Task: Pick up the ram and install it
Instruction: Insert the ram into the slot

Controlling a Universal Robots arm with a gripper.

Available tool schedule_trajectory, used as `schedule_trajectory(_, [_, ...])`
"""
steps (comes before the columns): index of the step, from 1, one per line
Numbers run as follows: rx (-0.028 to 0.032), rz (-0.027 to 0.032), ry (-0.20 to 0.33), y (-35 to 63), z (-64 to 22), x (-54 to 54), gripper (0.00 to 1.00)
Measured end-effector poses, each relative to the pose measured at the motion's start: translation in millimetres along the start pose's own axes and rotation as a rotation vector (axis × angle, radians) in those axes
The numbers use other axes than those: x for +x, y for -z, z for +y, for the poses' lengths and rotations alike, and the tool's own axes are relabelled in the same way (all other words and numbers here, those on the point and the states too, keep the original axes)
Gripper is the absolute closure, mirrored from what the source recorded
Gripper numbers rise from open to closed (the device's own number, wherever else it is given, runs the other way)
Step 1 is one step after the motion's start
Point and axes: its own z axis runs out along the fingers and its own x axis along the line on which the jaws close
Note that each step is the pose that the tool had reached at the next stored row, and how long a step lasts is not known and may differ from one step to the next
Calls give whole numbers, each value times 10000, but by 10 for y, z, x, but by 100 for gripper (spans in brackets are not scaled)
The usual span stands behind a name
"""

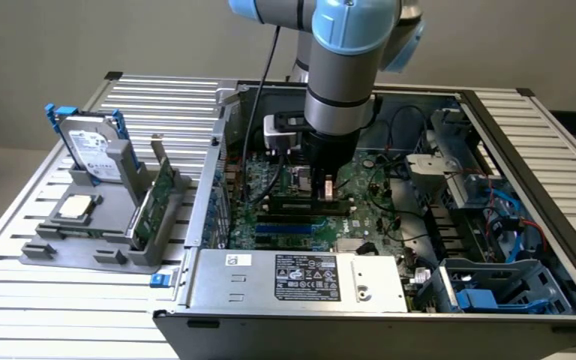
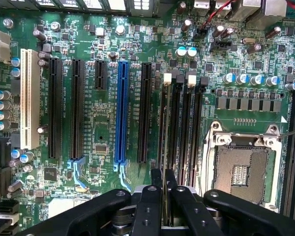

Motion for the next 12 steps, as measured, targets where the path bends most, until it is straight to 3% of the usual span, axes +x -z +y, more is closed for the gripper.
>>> schedule_trajectory(4, [2, -5, 0, 16, 0, -1, 72])
schedule_trajectory(7, [1, -10, 0, 95, 5, -2, 60])
schedule_trajectory(12, [1, -82, 1, 227, 57, -6, 60])
